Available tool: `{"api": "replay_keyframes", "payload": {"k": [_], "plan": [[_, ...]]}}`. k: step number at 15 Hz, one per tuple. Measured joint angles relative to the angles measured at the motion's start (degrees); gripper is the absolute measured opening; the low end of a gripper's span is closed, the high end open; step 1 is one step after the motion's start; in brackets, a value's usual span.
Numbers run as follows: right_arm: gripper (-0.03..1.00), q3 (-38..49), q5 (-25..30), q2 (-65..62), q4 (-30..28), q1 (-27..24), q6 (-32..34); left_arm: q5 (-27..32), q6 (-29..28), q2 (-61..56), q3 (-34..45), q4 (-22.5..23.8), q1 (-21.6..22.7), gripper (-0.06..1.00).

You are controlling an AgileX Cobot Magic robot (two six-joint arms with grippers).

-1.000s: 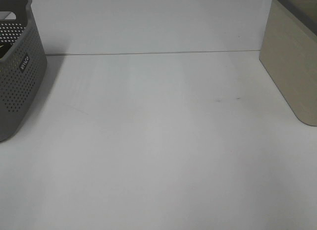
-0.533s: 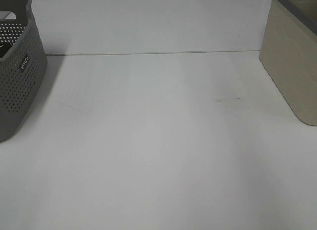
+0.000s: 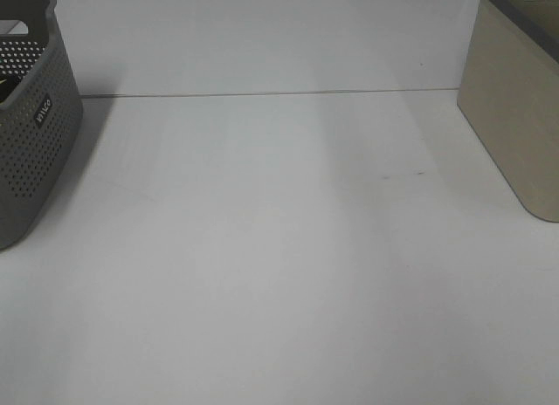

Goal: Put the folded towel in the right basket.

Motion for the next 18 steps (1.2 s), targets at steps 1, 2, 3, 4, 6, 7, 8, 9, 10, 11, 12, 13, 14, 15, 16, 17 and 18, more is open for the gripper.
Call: {"api": "replay_keyframes", "payload": {"k": [1, 2, 3, 4, 6, 7, 8, 9, 10, 11, 12, 13, 14, 15, 16, 17, 18], "plan": [[0.82, 1.09, 0.0, -1.55, -0.46, 0.17, 0.11, 0.0, 0.0, 0.0, 0.0, 0.0, 0.0, 0.99], [0.82, 2.81, 0.0, -3.78, -0.74, 0.17, 0.23, 0.0, 0.0, 0.0, 0.0, 0.0, 0.0, 0.99], [0.82, 5.61, -0.06, -6.36, -0.8, 0.17, 0.23, 0.0, 0.0, 0.0, 0.0, 0.0, 0.0, 0.99], [0.82, 8.88, -0.06, -9.11, -0.8, 0.17, 0.23, 0.0, 0.0, 0.0, 0.0, 0.0, 0.0, 0.99], [0.82, 17.93, -0.06, -15.24, -1.15, 0.17, -0.34, 0.0, 0.0, 0.0, 0.0, 0.0, 0.0, 0.99], [0.82, 22.92, -0.11, -18.85, -1.2, 0.17, -1.26, 0.0, 0.0, 0.0, 0.0, 0.0, 0.0, 0.99], [0.82, 35.18, -0.11, -26.01, -1.2, 0.17, -1.95, 0.0, 0.0, 0.0, 0.0, 0.0, 0.0, 0.99], [0.82, 41.42, -0.11, -29.74, -1.2, 0.17, -2.18, 0.0, 0.0, 0.0, 0.0, 0.0, 0.0, 0.99], [0.82, 46.35, -0.11, -33.06, -1.2, 0.17, -2.18, 0.0, 0.0, 0.0, 0.0, 0.0, 0.0, 0.99], [0.82, 49.33, -0.11, -34.84, -1.2, 0.17, -2.18, 0.0, 0.0, 0.0, 0.0, 0.0, 0.0, 0.99], [0.82, 54.95, -0.11, -37.93, -1.2, 0.17, -2.18, 0.0, 0.0, 0.0, 0.0, 0.0, 0.0, 0.99], [0.82, 59.7, -0.17, -41.08, -1.2, 0.17, -2.18, 0.0, 0.0, 0.0, 0.0, 0.0, 0.0, 0.99], [0.81, 64.17, -0.17, -44.63, -1.2, 0.17, -2.23, 0.0, 0.0, 0.0, 0.0, 0.0, 0.0, 0.99], [0.81, 68.81, -0.17, -48.36, -1.2, 0.17, -2.23, 0.0, 0.0, 0.0, 0.0, 0.0, 0.0, 0.99], [0.81, 72.65, -0.17, -51.91, -1.2, 0.17, -2.23, 0.0, 0.0, 0.0, 0.0, 0.0, 0.0, 0.99], [0.81, 76.43, -0.17, -55.63, -1.2, 0.17, -2.23, 0.0, 0.0, 0.0, 0.0, 0.0, 0.0, 0.99], [0.81, 79.41, -0.17, -59.47, -1.2, 0.17, -2.23, 0.0, 0.0, 0.0, 0.0, 0.0, 0.0, 0.99]]}}
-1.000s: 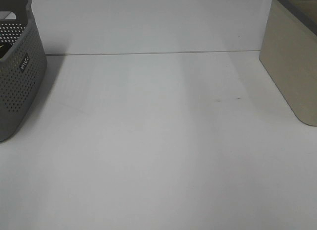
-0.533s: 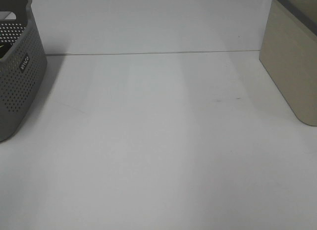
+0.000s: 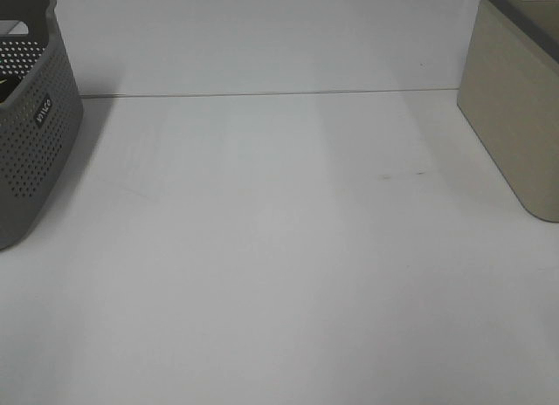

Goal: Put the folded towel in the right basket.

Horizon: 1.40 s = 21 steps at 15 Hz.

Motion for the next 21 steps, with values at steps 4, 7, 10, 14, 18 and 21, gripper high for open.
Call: {"api": "replay_keyframes", "payload": {"k": [4, 7, 10, 14, 18, 21], "plan": [[0.81, 9.28, -2.92, -19.54, -1.43, 0.0, -3.09, 0.0, 0.0, 0.0, 0.0, 0.0, 0.0, 0.99], [0.81, 13.46, -7.73, -31.05, -1.43, 0.0, -4.01, 0.0, 0.0, 0.0, 0.0, 0.0, 0.0, 0.99], [0.81, 15.01, -8.59, -38.67, -1.43, 0.0, -4.01, 0.0, 0.0, 0.0, 0.0, 0.0, 0.0, 0.99], [0.81, 15.13, -8.71, -46.07, -1.49, 0.0, -4.01, 0.0, 0.0, 0.0, 0.0, 0.0, 0.0, 0.99], [0.81, 15.18, -8.71, -46.47, -1.49, 0.0, -4.01, 0.0, 0.0, 0.0, 0.0, 0.0, 0.0, 0.99], [0.81, 15.18, -8.71, -47.04, -1.49, 0.0, -4.01, 0.0, 0.0, 0.0, 0.0, 0.0, 0.0, 0.99]]}}
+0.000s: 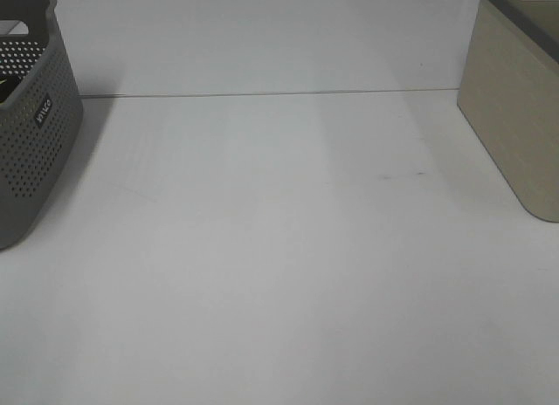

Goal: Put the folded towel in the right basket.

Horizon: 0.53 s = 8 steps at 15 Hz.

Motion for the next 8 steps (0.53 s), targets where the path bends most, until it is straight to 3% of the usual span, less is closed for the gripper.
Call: {"api": "replay_keyframes", "payload": {"k": [8], "plan": [[0.81, 0.0, -0.06, -4.87, 0.06, 0.0, 0.0, 0.0, 0.0, 0.0, 0.0, 0.0, 0.0, 0.99]]}}
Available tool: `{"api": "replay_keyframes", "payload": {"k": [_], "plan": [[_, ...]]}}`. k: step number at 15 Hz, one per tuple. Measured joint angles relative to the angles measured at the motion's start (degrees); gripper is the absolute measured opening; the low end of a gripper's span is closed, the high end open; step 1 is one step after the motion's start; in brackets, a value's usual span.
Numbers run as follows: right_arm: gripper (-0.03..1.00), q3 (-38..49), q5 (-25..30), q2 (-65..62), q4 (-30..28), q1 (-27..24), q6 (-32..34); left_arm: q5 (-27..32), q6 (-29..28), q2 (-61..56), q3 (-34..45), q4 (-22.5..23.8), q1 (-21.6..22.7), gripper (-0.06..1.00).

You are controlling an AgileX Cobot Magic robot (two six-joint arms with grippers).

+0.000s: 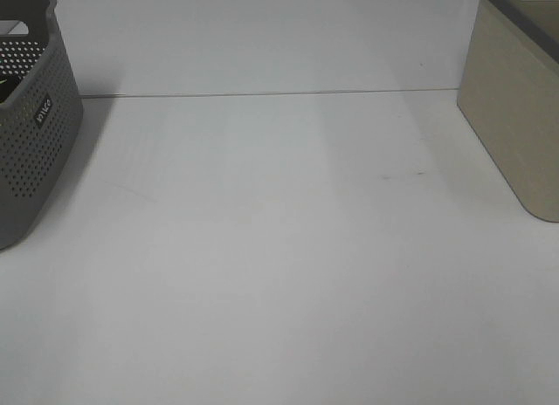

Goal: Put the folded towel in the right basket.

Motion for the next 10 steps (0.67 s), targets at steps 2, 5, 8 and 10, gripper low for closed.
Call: {"api": "replay_keyframes", "payload": {"k": [2, 5, 8, 10], "plan": [[0.81, 0.0, 0.0, 0.0, 0.0, 0.0, 0.0, 0.0, 0.0, 0.0, 0.0, 0.0, 0.0, 0.99], [0.81, 0.0, 0.0, 0.0, 0.0, 0.0, 0.0, 0.0, 0.0, 0.0, 0.0, 0.0, 0.0, 0.99], [0.81, 0.0, 0.0, 0.0, 0.0, 0.0, 0.0, 0.0, 0.0, 0.0, 0.0, 0.0, 0.0, 0.99], [0.81, 0.0, 0.0, 0.0, 0.0, 0.0, 0.0, 0.0, 0.0, 0.0, 0.0, 0.0, 0.0, 0.99]]}}
